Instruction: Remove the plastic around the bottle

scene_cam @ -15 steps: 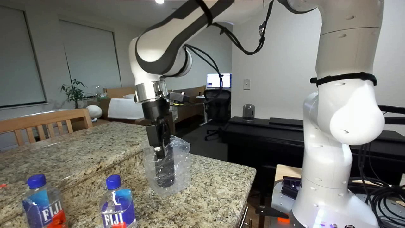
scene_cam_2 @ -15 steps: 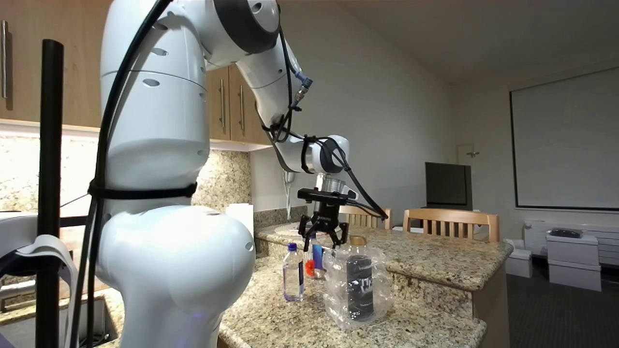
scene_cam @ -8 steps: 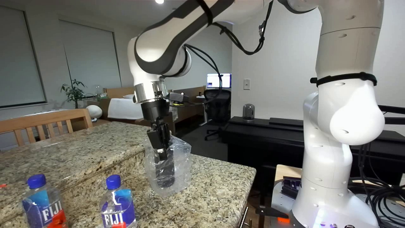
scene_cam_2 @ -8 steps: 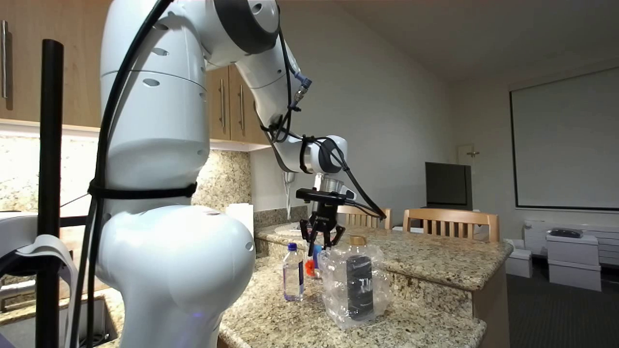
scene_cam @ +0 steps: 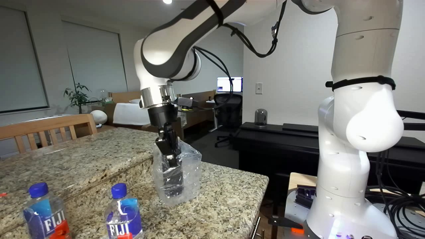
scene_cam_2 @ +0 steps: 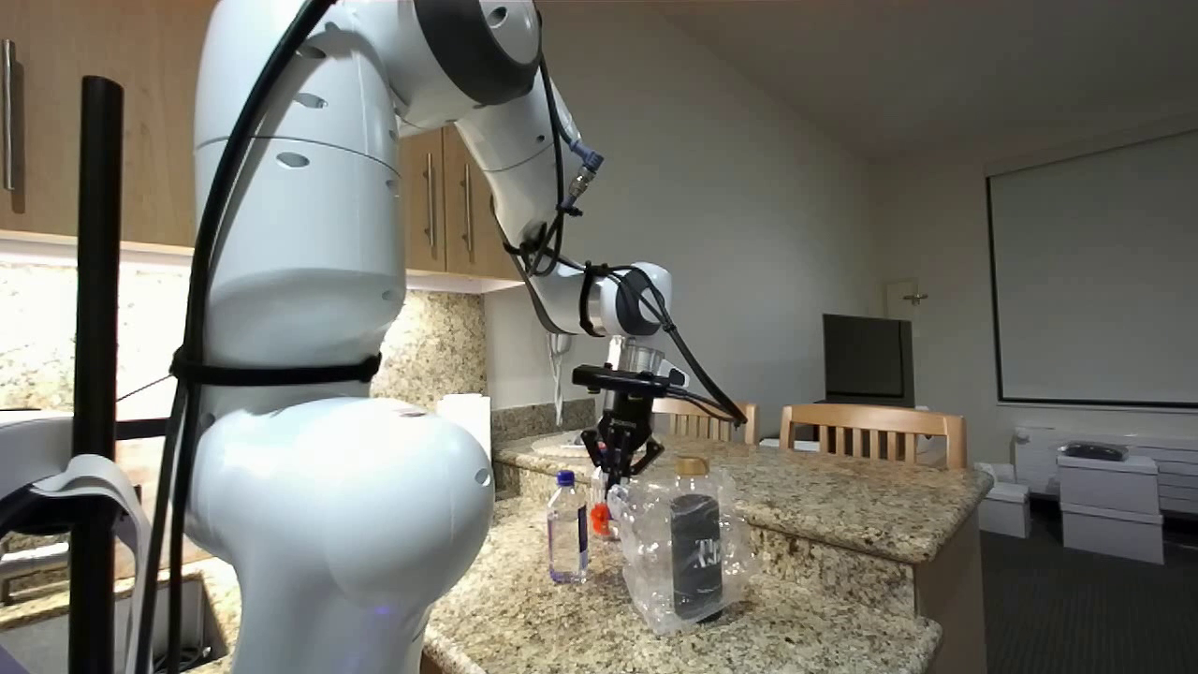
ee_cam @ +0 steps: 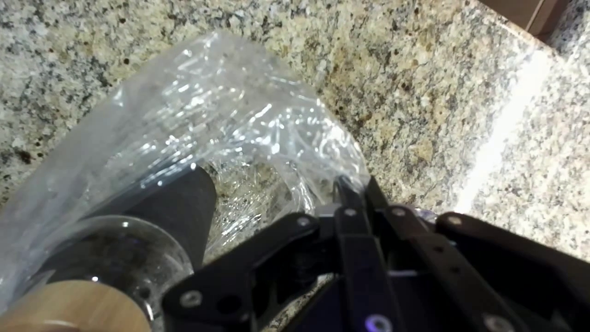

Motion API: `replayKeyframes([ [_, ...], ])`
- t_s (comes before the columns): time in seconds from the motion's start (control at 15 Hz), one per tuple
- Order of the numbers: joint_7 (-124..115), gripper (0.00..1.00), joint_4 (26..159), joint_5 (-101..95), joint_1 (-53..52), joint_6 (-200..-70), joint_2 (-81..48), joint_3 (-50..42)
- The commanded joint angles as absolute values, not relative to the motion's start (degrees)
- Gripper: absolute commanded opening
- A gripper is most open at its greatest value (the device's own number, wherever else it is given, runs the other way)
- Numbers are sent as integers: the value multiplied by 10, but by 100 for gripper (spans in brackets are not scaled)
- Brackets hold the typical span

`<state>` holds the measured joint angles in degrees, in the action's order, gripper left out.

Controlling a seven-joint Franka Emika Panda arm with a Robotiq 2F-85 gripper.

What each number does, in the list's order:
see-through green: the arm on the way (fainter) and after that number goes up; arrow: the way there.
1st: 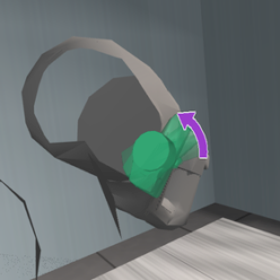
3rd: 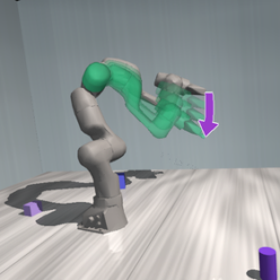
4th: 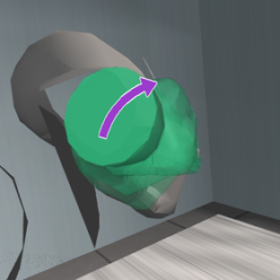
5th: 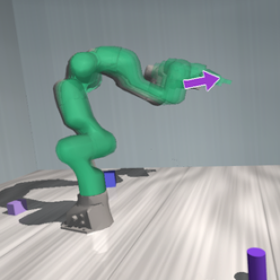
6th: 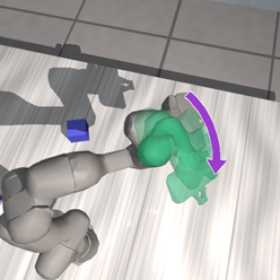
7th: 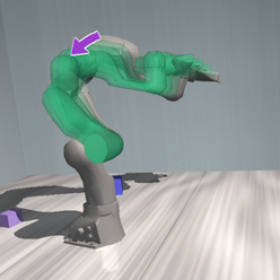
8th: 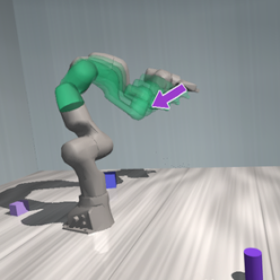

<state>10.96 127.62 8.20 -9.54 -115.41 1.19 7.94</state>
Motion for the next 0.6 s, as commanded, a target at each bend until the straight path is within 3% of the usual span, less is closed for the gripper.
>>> replayKeyframes([
  [0.0,130,11,1288,96,-91,-1168,23,79],
  [0.53,159,11,1300,170,-85,-1223,49,66],
])
